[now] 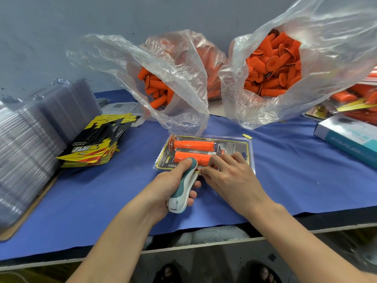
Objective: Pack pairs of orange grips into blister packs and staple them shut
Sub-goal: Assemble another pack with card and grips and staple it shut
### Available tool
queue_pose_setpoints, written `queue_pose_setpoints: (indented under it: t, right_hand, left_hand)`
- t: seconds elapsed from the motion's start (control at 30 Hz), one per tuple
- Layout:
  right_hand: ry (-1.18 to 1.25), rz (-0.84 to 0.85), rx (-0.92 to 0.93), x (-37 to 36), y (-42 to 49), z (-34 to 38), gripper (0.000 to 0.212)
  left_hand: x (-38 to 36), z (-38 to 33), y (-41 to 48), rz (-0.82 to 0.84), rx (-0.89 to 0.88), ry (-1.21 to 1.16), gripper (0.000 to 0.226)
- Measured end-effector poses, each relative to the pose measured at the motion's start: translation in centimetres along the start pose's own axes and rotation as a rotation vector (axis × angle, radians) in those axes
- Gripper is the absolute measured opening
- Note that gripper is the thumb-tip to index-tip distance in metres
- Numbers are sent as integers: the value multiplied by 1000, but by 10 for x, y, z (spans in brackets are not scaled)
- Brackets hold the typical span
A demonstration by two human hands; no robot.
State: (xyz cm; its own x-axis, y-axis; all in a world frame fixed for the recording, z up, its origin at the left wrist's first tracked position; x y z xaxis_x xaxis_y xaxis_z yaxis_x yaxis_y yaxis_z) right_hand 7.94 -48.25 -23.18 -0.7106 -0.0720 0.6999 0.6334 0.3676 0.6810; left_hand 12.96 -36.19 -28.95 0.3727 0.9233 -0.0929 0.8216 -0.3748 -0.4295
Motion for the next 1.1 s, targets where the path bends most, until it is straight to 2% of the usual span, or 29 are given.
queue_pose_setpoints:
  t: [0.27,0.37,0.4,0.47,0.5,0.57,0.63,0.8,0.93,1.1]
  right_hand:
    - [8,16,10,2,-1,1,12]
    - [197,-78,-122,21,-4,-3,14]
    - [332,-124,-239,28,-7,-7,14]
    - [648,-164,-625,29,-24,-21,15]
    - [837,-108,-846,17,-36,-24,18]
    - [1272,136,-1230,-18,-57,-11,21]
    - [1591,304,-1407,-36,-63,9,22]
    - [1951,268,-1477,-50,-38,25,29]
    - [2010,295,-1517,-60,-26,35,38]
    - [2050,335,-1586,-64,-26,34,38]
  left_hand:
    - [-3,2,-3,11,22,-44,47]
    - [-3,2,-3,2,26,-37,49]
    - [-3,2,-3,-3,26,-29,50]
    - [-5,2,-3,-10,21,-27,53]
    - [-7,2,-3,-15,17,-33,53]
    - [-10,3,-4,-27,13,-43,53]
    - [-11,2,-6,-45,14,-47,53]
    - [-18,2,-11,-26,-3,-51,53]
    - [-22,2,-14,-30,-15,-34,56]
    - [-26,-1,-17,-37,-23,-11,54]
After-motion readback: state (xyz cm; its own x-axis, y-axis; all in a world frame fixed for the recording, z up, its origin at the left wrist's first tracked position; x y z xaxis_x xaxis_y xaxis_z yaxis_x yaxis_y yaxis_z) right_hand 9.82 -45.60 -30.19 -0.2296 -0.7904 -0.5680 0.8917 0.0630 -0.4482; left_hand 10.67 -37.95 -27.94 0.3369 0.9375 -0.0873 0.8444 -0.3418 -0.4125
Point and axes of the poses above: each hand's wrist, its own y-axis towards the middle knuckle, its own x-axis out of the back of the hand, z = x × y, the point moved 8 cm from there along y, towards the middle knuckle, and after that the axes turned 2 degrees about z, right-handed, at the moved point
